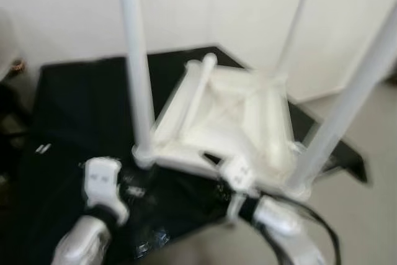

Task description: Building children table

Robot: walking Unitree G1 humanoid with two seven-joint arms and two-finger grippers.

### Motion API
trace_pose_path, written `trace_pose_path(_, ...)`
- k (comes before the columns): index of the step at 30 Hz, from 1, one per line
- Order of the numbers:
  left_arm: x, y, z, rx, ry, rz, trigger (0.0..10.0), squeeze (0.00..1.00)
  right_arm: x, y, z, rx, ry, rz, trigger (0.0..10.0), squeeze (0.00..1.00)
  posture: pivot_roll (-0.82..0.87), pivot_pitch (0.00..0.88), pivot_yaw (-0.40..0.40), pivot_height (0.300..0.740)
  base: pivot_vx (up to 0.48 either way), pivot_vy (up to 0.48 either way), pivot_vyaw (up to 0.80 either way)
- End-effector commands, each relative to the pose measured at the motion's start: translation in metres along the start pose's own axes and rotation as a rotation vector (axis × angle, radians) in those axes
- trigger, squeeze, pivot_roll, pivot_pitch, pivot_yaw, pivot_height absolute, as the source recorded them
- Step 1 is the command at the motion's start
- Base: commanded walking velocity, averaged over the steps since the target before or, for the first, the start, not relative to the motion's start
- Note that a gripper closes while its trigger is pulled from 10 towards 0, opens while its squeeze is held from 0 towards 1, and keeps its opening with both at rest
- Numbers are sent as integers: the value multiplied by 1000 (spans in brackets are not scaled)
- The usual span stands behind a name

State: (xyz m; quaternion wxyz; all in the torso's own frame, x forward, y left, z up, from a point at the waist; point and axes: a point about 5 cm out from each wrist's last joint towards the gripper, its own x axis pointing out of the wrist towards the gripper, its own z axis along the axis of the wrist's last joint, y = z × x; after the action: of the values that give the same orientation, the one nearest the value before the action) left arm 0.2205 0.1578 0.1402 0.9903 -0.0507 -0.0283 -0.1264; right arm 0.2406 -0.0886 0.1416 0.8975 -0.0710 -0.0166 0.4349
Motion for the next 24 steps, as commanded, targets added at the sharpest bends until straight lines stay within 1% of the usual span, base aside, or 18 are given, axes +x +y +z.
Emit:
trace_pose_path(1,1,-1,-4,-4,6,3,10000,0,-3,0,-3,16,4,22,10000,0,38,40,-33,740,0,-472,0)
trace_pose_path(5,2,-1,-4,0,-1,7,10000,0,-3,1,-3,26,-2,66,10000,0,39,37,-32,740,0,-472,0)
trace_pose_path(7,3,-1,-4,2,-4,9,10000,0,-3,4,-4,8,10,122,10000,0,40,38,-33,740,0,-472,794)
trace_pose_path(9,3,-1,-4,3,-5,9,10000,0,-3,6,-4,9,10,142,10000,0,40,37,-32,740,0,-472,794)
trace_pose_path(11,3,-1,-4,5,-7,10,10000,0,-3,6,-4,12,10,150,10000,0,40,37,-32,740,0,-472,794)
trace_pose_path(12,3,0,-4,6,-8,9,10000,0,-2,5,-4,45,-3,136,10000,0,40,40,-33,740,0,-472,0)
trace_pose_path(14,4,0,-4,7,-9,8,10000,0,-2,4,-4,53,-5,131,10000,0,40,40,-33,740,0,-472,0)
trace_pose_path(19,3,-1,-5,6,-8,3,10000,0,-2,4,-5,51,5,136,10000,0,39,42,-31,740,0,-472,0)
trace_pose_path(22,4,-1,-5,9,-8,-5,10000,0,-3,4,-5,77,1,146,10000,0,40,44,-29,740,0,-472,0)
trace_pose_path(23,4,-1,-5,9,-8,-5,10000,0,-3,4,-5,77,1,146,10000,0,40,44,-29,740,0,-472,0)
trace_pose_path(24,4,-3,-4,16,-8,-19,10000,0,-4,4,-5,58,3,148,10000,0,41,45,-29,740,0,-472,800)
